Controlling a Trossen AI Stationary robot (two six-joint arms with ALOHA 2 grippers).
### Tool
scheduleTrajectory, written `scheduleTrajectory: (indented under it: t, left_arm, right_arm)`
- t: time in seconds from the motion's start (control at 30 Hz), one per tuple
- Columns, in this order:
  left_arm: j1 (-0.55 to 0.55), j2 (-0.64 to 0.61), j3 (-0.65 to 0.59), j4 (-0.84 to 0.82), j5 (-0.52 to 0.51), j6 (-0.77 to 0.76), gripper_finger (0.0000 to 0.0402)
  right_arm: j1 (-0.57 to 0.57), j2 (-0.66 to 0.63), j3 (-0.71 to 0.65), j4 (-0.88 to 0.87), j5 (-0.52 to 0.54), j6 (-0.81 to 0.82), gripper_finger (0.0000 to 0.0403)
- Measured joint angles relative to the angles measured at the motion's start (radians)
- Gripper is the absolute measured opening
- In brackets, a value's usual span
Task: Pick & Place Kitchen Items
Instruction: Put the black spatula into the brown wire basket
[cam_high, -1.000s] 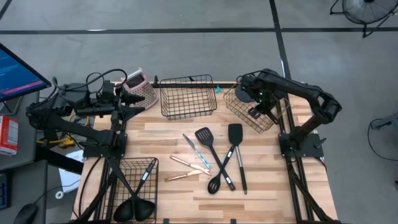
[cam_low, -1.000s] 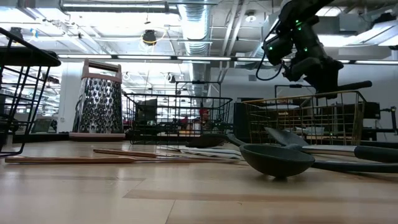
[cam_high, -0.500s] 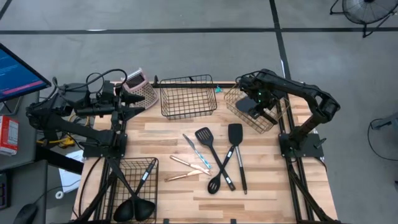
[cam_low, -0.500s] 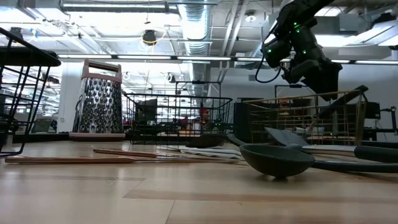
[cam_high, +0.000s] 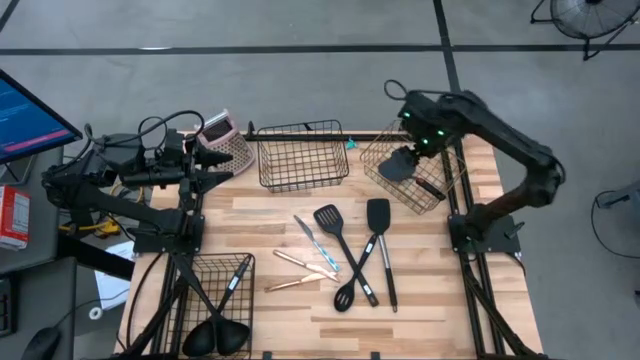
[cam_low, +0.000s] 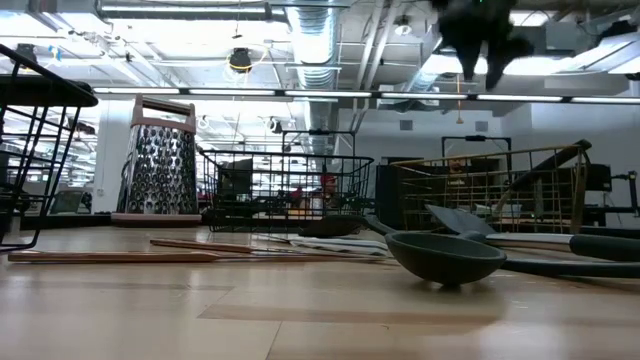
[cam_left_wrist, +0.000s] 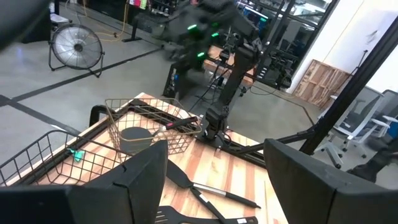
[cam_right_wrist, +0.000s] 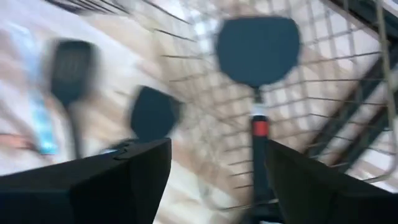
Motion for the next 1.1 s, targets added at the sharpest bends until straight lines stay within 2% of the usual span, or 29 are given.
scheduleTrajectory:
  t: [0.13,0.3,0.47,0.6,0.73,0.8,1.03,1.1]
  left_arm:
    - [0.000,0.000,0.000,0.000,0.000,0.000,0.0250]
    - [0.000,0.000,0.000,0.000,0.000,0.000,0.0250]
    - [0.000,0.000,0.000,0.000,0.001,0.000,0.0250]
    - [0.000,0.000,0.000,0.000,0.001,0.000,0.0250]
    - [0.000,0.000,0.000,-0.001,0.002,0.000,0.0250]
    - [0.000,0.000,0.000,-0.001,0.002,0.000,0.0250]
    - [0.000,0.000,0.000,-0.001,0.005,-0.001,0.0250]
    - [0.000,0.000,0.000,-0.001,0.005,-0.001,0.0250]
  right_arm:
    - [0.187,-0.088,0.008,-0.003,0.037,0.183,0.0249]
    - [0.512,-0.136,-0.074,-0.004,0.116,0.497,0.0249]
    - [0.796,-0.103,-0.211,0.059,0.139,0.828,0.0249]
    - [0.943,-0.031,-0.313,0.210,0.121,1.006,0.0249]
    - [1.019,0.070,-0.367,0.373,0.080,1.083,0.0249]
    - [1.035,0.129,-0.371,0.401,0.055,1.088,0.0249]
    - [1.035,0.313,-0.376,0.445,-0.027,1.046,0.0249]
    - [1.025,0.342,-0.401,0.512,-0.053,1.011,0.0249]
